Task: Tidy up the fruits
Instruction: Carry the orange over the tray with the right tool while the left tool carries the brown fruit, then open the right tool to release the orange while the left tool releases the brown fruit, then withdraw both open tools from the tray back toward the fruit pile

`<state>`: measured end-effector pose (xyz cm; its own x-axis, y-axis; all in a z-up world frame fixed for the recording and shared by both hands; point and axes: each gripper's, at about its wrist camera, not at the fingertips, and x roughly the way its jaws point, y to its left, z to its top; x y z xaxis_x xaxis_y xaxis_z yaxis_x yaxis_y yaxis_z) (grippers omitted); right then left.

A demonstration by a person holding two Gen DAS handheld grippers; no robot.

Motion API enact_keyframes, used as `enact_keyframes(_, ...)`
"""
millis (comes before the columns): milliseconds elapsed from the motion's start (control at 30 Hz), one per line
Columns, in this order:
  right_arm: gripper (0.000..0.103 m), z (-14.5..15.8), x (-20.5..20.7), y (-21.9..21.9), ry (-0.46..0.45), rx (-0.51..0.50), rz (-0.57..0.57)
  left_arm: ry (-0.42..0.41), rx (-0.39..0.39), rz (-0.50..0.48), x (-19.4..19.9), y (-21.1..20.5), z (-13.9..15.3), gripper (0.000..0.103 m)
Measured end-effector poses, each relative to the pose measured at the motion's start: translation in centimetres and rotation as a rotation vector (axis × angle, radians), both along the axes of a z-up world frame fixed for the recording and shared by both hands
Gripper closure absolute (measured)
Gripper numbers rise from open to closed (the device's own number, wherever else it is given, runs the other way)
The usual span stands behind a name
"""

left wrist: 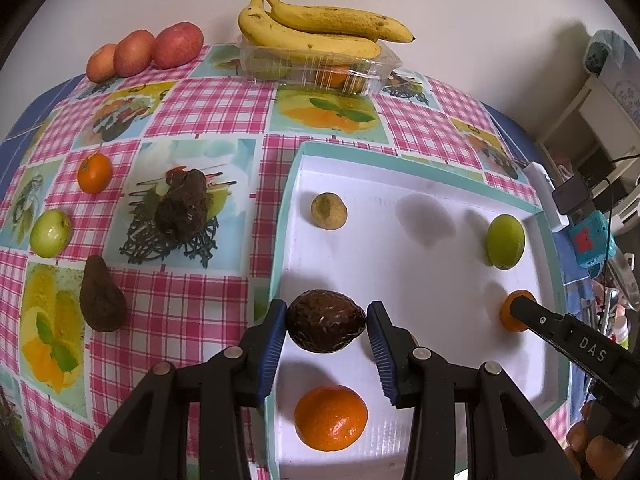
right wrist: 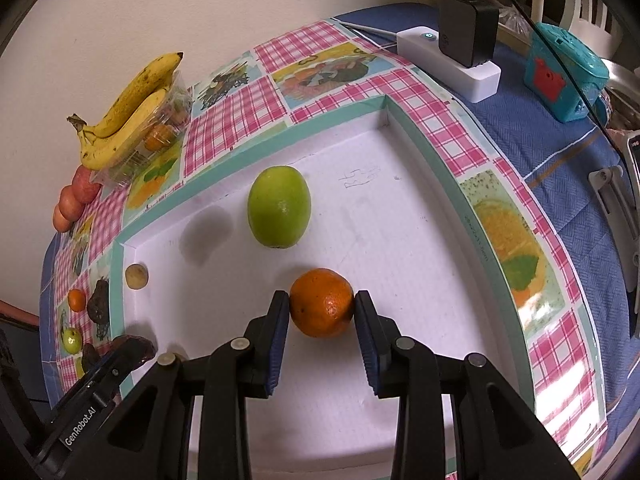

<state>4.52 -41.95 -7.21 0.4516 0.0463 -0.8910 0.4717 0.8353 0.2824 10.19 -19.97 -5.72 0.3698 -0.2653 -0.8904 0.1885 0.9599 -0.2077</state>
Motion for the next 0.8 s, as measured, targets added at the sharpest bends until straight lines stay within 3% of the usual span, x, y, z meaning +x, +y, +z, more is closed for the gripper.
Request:
enact_keyframes(200,0.068,0.6,0.0,0.2,0.018,-0.054,0.009,-0.010,0.000,0.000,-0.1,0.2,0.9,0.058)
enact_keyframes(400,0.063,3.2,-0.6,1.2,-0.017,-0.109,0.036,-0.008,-0.025,0.013,-0.5,1.1,2.4,0.048)
enact_keyframes(800,0.063,5.6,-2.5,3.5,-0.034,-0.159,0.059,0.025,-0.030,0.114,-1.4,4.9,4.2,0.041)
